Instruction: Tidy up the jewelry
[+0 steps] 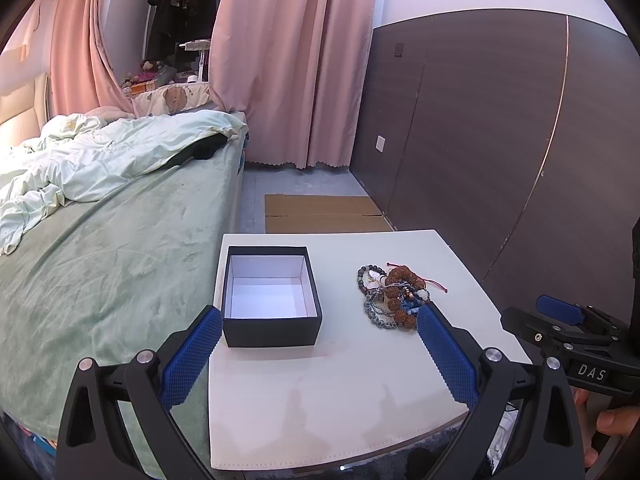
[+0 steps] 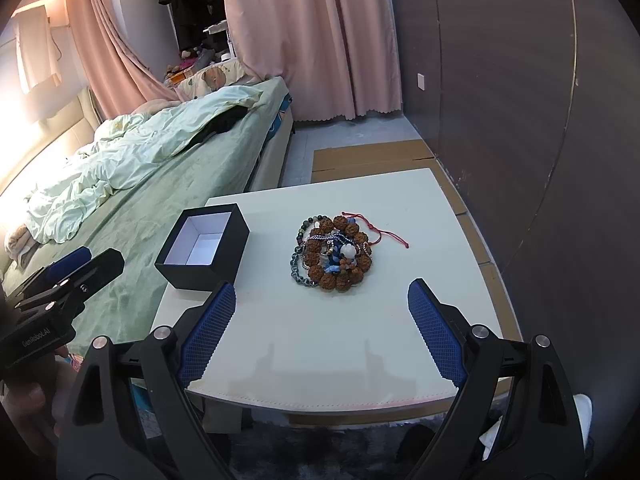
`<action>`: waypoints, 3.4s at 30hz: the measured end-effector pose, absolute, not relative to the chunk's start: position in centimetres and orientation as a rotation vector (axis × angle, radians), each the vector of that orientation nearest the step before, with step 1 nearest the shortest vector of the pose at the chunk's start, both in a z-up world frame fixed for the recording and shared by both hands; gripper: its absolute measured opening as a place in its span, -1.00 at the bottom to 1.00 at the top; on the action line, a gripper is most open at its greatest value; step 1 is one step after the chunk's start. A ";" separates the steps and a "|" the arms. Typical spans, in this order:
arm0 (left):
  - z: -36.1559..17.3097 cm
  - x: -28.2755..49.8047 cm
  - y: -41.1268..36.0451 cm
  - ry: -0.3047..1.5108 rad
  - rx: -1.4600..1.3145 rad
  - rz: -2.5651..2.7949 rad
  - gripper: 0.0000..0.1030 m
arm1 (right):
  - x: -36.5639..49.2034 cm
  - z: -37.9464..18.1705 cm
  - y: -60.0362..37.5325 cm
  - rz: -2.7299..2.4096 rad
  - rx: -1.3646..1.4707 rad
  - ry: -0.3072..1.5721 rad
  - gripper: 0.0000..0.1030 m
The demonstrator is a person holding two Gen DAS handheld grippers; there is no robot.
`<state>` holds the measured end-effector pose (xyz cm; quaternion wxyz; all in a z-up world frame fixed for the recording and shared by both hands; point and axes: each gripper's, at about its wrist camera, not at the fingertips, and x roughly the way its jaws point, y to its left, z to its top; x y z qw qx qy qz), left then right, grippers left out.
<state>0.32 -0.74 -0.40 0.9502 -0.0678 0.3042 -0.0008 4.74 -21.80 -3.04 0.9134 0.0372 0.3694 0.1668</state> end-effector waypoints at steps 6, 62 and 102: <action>-0.2 0.3 -0.8 0.617 -0.140 -0.003 0.84 | 4.9 -3.1 -21.9 0.346 0.075 0.763 0.70; -3.6 9.9 -4.3 0.731 -0.211 -0.142 0.44 | 13.5 -6.2 -27.8 0.243 0.361 0.917 0.47; -4.8 13.1 -2.8 0.799 -0.309 -0.140 0.27 | 18.2 -11.4 -24.0 0.354 0.409 1.130 -0.66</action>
